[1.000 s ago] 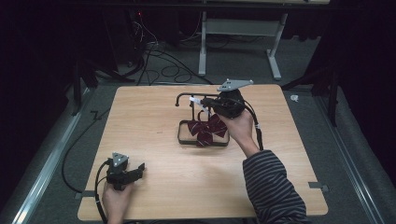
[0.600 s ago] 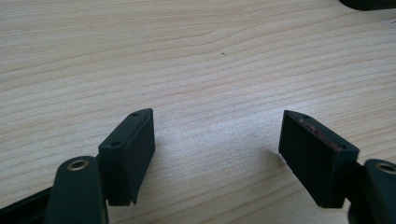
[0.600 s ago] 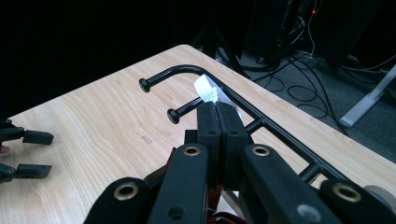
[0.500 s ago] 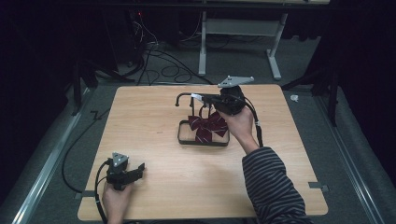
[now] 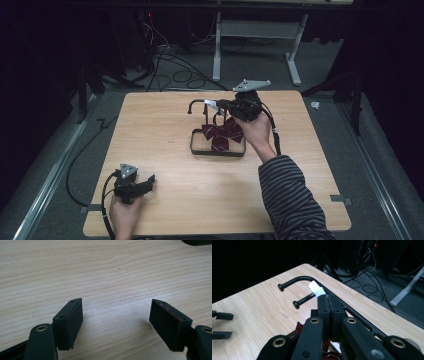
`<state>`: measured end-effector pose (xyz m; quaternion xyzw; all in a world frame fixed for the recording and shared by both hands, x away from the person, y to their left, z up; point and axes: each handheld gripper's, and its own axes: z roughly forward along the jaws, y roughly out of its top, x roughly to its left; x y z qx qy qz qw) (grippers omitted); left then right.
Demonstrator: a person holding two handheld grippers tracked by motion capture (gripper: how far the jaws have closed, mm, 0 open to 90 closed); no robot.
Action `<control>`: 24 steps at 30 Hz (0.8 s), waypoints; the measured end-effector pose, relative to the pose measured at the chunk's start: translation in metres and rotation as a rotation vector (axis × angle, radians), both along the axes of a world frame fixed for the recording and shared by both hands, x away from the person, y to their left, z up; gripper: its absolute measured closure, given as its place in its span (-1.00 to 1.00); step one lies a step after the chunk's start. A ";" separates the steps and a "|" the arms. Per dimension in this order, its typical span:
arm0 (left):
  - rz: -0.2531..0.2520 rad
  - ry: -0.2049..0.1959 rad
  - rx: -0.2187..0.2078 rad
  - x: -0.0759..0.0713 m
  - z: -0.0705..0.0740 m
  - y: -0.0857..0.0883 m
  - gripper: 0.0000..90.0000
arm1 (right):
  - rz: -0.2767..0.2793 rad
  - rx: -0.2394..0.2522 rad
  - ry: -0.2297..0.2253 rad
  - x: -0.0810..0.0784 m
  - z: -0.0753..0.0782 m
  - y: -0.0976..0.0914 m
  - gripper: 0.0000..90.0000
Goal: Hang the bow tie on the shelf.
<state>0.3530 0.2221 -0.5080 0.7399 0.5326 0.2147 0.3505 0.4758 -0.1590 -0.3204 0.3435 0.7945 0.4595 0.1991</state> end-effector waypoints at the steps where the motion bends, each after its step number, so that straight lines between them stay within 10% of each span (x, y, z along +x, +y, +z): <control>1: 0.000 0.000 0.000 0.000 0.000 0.000 -0.39 | -0.005 0.003 0.001 0.001 -0.001 0.000 1.00; 24: 0.000 0.000 -0.004 0.000 0.000 0.000 -0.40 | -0.028 -0.018 0.032 0.008 -0.009 0.001 0.89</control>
